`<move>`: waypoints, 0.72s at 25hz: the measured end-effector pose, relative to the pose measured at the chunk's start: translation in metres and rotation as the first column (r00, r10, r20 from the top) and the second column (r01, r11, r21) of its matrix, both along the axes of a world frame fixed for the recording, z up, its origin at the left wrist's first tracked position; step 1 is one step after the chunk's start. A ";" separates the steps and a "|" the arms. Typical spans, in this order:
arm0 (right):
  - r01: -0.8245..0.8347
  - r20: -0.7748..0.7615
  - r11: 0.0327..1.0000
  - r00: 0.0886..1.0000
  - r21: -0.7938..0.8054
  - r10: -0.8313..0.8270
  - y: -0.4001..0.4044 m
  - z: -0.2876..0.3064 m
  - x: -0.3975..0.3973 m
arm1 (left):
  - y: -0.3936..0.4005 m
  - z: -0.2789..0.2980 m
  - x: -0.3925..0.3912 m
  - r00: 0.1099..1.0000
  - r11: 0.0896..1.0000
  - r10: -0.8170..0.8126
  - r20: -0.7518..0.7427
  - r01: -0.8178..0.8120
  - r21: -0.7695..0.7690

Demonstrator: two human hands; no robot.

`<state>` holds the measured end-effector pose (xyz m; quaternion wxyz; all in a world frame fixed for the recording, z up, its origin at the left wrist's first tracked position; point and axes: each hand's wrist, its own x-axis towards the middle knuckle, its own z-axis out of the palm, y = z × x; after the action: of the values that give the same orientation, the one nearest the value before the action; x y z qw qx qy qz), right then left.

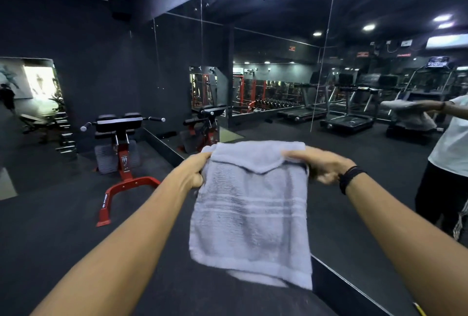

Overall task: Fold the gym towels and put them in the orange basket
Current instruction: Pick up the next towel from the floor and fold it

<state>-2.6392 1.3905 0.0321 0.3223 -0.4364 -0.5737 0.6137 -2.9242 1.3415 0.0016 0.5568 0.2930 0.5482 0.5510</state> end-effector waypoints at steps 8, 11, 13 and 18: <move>0.439 -0.077 0.896 0.893 -0.060 -0.443 0.068 -0.052 0.013 | -0.031 0.004 0.000 0.809 0.846 -0.390 -0.439 0.503 0.176; 0.523 -0.060 0.837 0.852 0.164 -0.520 0.038 -0.040 0.003 | -0.027 0.001 0.006 0.529 0.822 -0.341 -0.777 0.569 0.028; 0.502 -0.038 0.813 0.856 0.295 -0.515 0.026 -0.034 0.000 | -0.025 -0.002 0.010 0.453 0.832 -0.269 -0.850 0.554 0.032; -0.064 -0.104 0.971 0.990 0.232 0.090 0.001 -0.011 0.011 | -0.022 0.006 0.002 0.808 0.945 -0.212 -0.549 0.313 0.096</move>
<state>-2.6284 1.3911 0.0208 0.3784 -0.3380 -0.6376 0.5797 -2.9218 1.3193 0.0073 0.4249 0.5567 0.5819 0.4133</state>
